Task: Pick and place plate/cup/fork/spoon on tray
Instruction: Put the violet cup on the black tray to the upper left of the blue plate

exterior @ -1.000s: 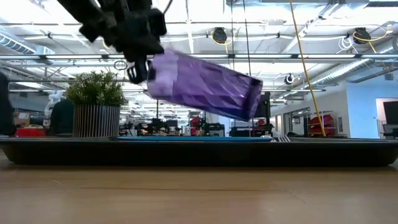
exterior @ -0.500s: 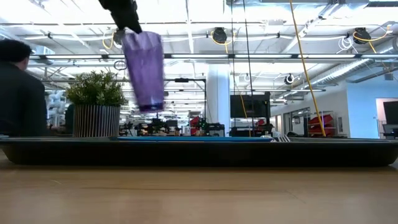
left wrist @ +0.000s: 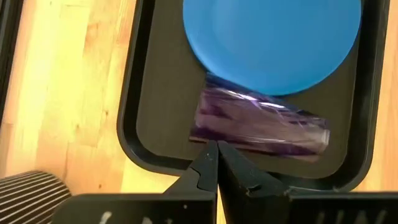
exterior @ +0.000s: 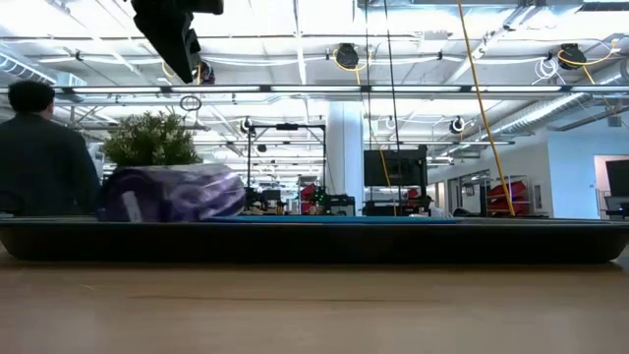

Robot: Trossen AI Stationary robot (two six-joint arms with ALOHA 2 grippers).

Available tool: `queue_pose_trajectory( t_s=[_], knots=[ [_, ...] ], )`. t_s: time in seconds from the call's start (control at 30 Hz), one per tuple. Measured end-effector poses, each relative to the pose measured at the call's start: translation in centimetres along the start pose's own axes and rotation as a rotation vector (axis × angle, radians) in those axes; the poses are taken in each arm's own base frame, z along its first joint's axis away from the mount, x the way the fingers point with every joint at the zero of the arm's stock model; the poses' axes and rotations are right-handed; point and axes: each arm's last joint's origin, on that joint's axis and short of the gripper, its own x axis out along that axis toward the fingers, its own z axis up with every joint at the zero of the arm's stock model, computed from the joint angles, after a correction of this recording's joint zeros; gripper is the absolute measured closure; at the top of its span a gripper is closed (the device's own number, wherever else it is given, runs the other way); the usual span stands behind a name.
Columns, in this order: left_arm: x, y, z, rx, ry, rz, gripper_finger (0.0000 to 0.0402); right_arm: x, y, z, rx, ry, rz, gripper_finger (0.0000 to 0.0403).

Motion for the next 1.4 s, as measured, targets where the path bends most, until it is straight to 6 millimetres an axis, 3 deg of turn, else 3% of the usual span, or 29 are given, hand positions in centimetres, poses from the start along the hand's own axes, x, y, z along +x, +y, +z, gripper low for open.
queue_pose_trajectory(
  t_s=[0.27, 0.37, 0.53, 0.67, 0.8, 0.93, 1.03, 1.4],
  knots=[
    [0.0, 0.2, 0.0, 0.015, -0.001, 0.004, 0.0388, 0.0, 0.0, 0.0, 0.0, 0.0, 0.0, 0.0227],
    [0.1, 1.0, 0.0, 0.015, 0.0, 0.017, 0.035, 0.0, 0.0, 0.0, 0.0, 0.0, 0.0, 0.0227],
    [0.8, 3.1, 0.4, -0.012, 0.018, 0.048, 0.0248, 0.0, 0.0, 0.0, 0.0, -0.001, 0.0, 0.0227],
    [3.4, 4.3, 0.7, -0.033, 0.085, -0.098, 0.017, 0.0, 0.0, 0.0, 0.0, 0.0, -0.001, 0.0227],
    [7.4, 4.7, 1.0, -0.004, 0.191, -0.28, 0.0131, 0.0, -0.2, -0.2, 0.002, 0.007, -0.006, 0.0227],
    [10.2, 5.7, 1.3, 0.029, 0.248, -0.295, 0.0126, 0.2, -0.3, -0.5, 0.009, 0.024, -0.011, 0.0227],
    [11.3, 6.7, 1.5, 0.027, 0.247, -0.292, 0.0132, 0.3, -0.5, -0.7, 0.011, 0.03, -0.016, 0.0227],
    [11.5, 8.1, 0.9, 0.046, 0.197, -0.528, 0.0177, 0.2, -1.1, -1.5, -0.004, 0.08, -0.032, 0.0227]
  ],
)
